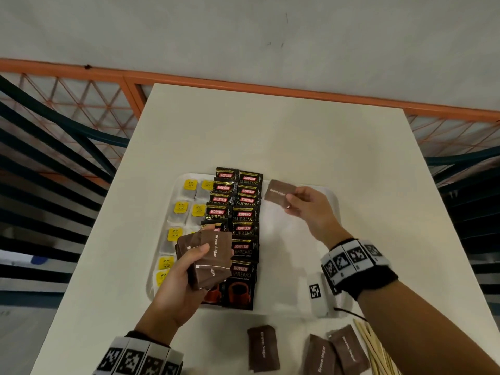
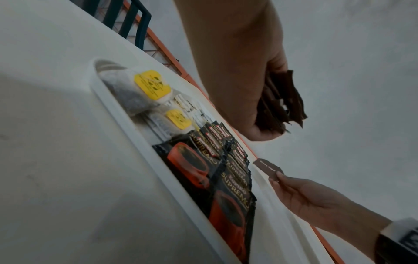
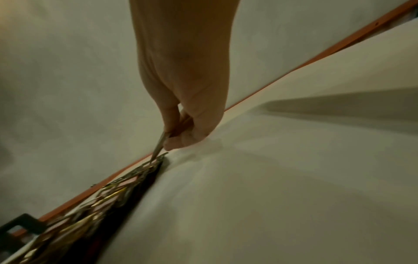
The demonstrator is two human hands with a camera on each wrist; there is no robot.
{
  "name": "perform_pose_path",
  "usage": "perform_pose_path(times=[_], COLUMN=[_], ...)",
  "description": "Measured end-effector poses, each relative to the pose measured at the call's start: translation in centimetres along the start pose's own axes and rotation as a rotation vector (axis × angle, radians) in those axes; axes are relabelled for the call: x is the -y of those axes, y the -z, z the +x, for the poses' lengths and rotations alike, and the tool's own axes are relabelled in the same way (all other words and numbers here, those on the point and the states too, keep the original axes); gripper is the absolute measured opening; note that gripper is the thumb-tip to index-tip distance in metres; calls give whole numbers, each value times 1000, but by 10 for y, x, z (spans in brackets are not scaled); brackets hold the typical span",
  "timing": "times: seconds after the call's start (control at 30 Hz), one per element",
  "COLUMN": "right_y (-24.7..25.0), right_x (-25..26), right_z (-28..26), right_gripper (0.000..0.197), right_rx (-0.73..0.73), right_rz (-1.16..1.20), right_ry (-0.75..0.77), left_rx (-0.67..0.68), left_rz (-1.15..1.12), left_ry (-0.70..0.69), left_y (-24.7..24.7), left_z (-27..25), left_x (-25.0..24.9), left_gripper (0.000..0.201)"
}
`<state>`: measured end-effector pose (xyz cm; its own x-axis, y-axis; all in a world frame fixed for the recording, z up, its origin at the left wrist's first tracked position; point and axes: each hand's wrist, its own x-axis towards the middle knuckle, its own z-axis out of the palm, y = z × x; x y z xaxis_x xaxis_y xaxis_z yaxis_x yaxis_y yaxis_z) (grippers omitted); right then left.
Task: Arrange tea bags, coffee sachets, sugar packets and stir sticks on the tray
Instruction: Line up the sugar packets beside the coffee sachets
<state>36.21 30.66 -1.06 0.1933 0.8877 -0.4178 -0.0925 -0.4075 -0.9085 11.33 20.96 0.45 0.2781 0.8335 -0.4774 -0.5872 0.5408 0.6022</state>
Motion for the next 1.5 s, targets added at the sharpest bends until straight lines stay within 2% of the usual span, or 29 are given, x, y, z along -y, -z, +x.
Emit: perform_pose_path(times=[0.1,0.23,0.37,0.43,0.53,0.6,0.8,0.87,0.93,0.97,1.07,1.13,1.17,1.23,1.3,1.33,1.4,1.43,1.5], right_y=[3,-1,-7,-8,-10,-11,-12,-15,-22,-27,-42,-49,-52,-55,-57,-58,-57,-57,-55], right_x=[2,4,2,-1,-4,-6,-4,3,11,15,21,24,23,19,14,12,10,11,12], right_z=[25,44,53,56,56,56,48,37,19,8,-31,-56,-65,-76,-80,-81,-81,-82,-82], right_gripper=[22,4,13,13,9,15,19,25,21,19,29,37,37,30,23,20,15,14,18], right_rx=[-115,-178,-223,-240,-240,-243,-267,-283,-230,-157,244,512,589,625,584,565,535,526,502], right_rz=[-144,-416,-543,-580,-622,-604,-591,-646,-657,-668,-712,-624,-569,-504,-436,-403,-363,-337,-253], right_ry=[16,78,171,203,219,222,200,225,239,232,137,8,-39,-55,-37,-30,-9,4,15], left_rx=[-4,-6,-21,-32,-21,-20,-40,-51,-72,-83,-101,-112,-112,-96,-62,-42,-17,-26,-46], left_rz=[11,16,24,23,28,23,11,-7,-16,-17,-24,-21,-18,-8,6,20,58,69,64], left_ry=[-3,-2,10,16,27,23,33,32,19,11,-2,7,12,24,38,46,52,50,44], left_y=[2,1,0,0,-1,-2,-9,-11,-15,-16,-19,-18,-17,-18,-17,-18,-17,-15,-13], left_z=[1,2,1,1,2,2,3,3,3,3,4,4,4,3,1,0,-1,-1,-1], left_x=[2,4,5,6,6,6,7,8,9,9,9,8,9,8,7,6,6,7,9], left_gripper=[49,44,42,50,86,92,88,72,55,51,58,54,51,44,37,41,65,70,66])
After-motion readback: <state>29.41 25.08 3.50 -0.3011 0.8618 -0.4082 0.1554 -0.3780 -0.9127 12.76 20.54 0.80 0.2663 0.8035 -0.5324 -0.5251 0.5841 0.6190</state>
